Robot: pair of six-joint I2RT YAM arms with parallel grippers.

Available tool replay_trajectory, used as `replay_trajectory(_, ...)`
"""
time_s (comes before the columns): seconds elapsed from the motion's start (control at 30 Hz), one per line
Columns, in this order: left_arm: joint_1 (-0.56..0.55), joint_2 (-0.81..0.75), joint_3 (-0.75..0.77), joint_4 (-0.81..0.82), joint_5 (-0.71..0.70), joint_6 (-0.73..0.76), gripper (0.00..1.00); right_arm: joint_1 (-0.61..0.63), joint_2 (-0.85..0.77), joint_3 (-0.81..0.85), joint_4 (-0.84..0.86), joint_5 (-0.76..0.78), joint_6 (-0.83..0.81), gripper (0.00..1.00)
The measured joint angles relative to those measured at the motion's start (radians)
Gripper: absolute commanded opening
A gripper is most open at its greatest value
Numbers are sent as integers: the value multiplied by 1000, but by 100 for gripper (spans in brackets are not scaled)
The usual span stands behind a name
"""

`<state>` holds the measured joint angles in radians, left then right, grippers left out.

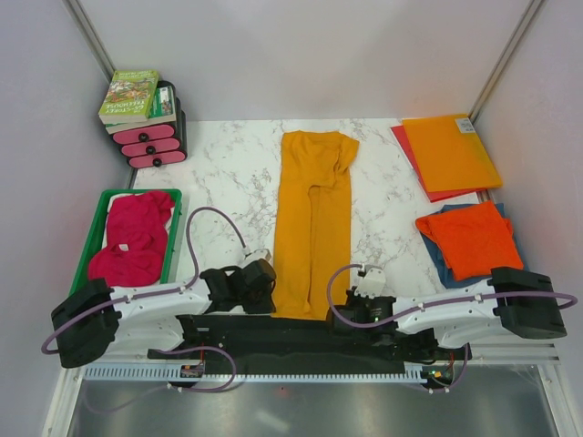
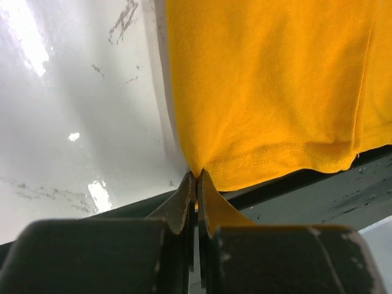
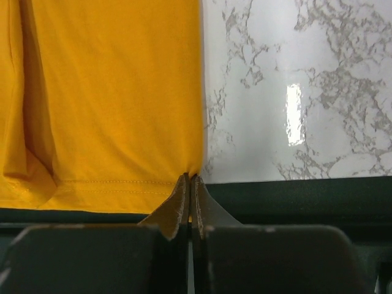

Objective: Fold and stack the t-shirts
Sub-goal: Grab the bottom of the folded rectangular tshirt with both arms, then fold the folded rectangular tshirt in 1/3 of the way

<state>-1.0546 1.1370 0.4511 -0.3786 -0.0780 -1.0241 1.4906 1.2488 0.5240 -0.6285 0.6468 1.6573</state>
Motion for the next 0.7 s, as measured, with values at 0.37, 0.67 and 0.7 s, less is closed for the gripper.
replay_trajectory(0.37,-54,-238,7,-105,-72,7,2,115,79,233,-211,121,36,0)
replay_trajectory(0.67,-54,-157,198,-144,-134,70,2,53,-43,269,-346,232,46,0)
replay_trajectory(0.7,-53,-138,224,-145,-143,81,2,22,-62,275,-354,242,36,0)
